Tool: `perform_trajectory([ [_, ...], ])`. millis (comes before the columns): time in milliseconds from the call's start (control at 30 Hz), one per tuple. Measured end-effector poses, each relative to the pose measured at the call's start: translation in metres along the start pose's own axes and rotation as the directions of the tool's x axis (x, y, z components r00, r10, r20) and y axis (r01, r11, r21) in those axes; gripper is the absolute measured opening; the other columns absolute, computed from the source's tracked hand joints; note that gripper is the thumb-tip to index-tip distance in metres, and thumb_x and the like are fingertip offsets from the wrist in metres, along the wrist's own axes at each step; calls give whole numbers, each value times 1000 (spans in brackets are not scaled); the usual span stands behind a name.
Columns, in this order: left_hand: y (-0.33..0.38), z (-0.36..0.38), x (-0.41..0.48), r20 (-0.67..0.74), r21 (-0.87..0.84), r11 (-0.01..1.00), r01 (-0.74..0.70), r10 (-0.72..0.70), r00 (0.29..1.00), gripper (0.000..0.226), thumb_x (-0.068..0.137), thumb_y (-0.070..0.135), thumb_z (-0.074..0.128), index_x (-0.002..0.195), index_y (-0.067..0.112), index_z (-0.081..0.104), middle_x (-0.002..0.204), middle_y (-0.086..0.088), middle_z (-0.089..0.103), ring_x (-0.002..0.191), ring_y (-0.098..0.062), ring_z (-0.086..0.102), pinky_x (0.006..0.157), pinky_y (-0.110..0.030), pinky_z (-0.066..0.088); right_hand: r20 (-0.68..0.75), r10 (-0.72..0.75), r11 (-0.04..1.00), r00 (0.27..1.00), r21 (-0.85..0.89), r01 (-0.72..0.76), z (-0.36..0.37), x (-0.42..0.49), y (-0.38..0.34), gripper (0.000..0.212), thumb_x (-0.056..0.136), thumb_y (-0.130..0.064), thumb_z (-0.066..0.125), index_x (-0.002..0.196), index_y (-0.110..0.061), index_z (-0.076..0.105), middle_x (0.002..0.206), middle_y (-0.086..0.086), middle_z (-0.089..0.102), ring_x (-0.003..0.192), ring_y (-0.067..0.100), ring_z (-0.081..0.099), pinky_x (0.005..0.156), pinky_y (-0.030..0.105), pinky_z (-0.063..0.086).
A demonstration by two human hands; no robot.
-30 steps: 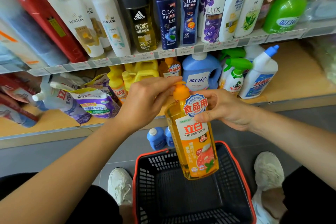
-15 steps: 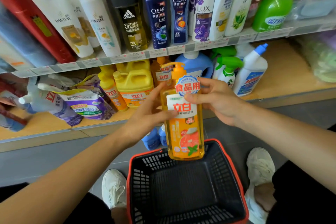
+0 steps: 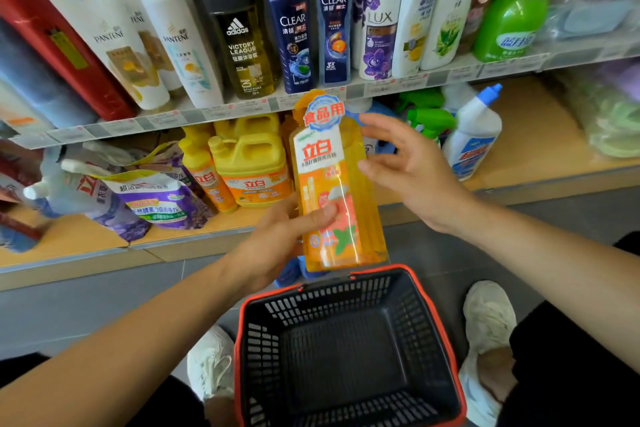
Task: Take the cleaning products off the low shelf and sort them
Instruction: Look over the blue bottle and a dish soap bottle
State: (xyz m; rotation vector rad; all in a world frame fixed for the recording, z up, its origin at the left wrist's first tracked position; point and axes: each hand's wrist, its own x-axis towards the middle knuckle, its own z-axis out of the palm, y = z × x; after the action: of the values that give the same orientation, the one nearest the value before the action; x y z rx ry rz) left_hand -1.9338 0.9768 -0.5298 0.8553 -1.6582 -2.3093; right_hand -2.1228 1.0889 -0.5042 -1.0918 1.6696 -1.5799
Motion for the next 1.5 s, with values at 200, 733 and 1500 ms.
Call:
perform_trajectory([
  [200,29,-10,-2,-14,-116,993,21,-23,1000,52,80,40,69,126,15,66,120,-11,73,108,-26,72,78,-39,62,417,-361,615,834,-566,549,-12,-17,3,76,82,-9,79,147,-31,47,161,1,33,145,21,38,113,46,40],
  [733,29,-19,-19,136,-47,995,89,-81,987,88,72,69,70,136,10,59,125,-28,67,101,-41,70,80,-34,62,249,-303,831,920,-404,383,-2,-21,-11,79,65,-45,90,134,-20,60,124,-8,67,116,1,62,102,32,50],
  [1500,20,-11,-25,503,779,130,-613,453,736,50,101,17,55,149,10,43,161,-5,34,155,-27,17,125,-53,20,244,-62,946,968,-295,135,11,-19,13,81,66,-36,92,138,-25,57,116,-19,70,110,-5,65,96,22,53],
])
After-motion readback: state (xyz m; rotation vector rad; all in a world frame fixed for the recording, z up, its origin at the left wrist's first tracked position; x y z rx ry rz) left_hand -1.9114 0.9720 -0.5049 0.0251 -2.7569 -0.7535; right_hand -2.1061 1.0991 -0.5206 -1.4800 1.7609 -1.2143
